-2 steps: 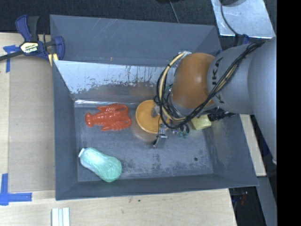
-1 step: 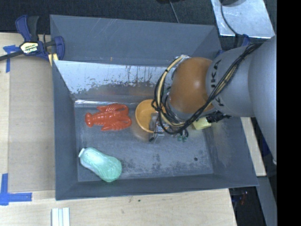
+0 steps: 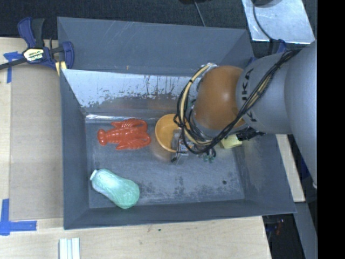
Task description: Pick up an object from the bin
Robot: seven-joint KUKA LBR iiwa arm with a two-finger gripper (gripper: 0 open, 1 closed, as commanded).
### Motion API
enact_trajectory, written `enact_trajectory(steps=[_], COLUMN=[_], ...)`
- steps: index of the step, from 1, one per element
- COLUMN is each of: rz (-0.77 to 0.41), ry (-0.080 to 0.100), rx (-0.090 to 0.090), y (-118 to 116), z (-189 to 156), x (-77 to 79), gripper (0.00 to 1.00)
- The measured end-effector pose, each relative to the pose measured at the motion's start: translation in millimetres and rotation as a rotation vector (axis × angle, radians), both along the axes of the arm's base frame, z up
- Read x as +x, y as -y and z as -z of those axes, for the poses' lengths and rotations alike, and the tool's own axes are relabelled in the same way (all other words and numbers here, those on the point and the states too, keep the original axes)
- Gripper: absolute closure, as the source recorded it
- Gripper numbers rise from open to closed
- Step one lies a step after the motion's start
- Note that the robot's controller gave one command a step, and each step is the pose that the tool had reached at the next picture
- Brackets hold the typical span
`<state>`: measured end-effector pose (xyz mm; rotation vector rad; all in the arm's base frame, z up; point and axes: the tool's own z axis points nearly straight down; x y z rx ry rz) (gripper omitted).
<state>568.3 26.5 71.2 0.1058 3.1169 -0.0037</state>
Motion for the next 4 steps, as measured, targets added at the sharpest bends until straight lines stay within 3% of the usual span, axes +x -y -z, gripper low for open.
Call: enact_trajectory(steps=[1,2,3,4], rz=[0.009,-0.024,-0.024,-0.103], ry=[0.011,-0.002,-0.003,0.013], rx=[0.001,-0.001,-0.001,-0.004], y=[2,-6,-6,14], z=[-100,-113,-112,-204], x=[-13.3,0.7,0.1,42.8], gripper=[1.00,1.00,1.00,1.00])
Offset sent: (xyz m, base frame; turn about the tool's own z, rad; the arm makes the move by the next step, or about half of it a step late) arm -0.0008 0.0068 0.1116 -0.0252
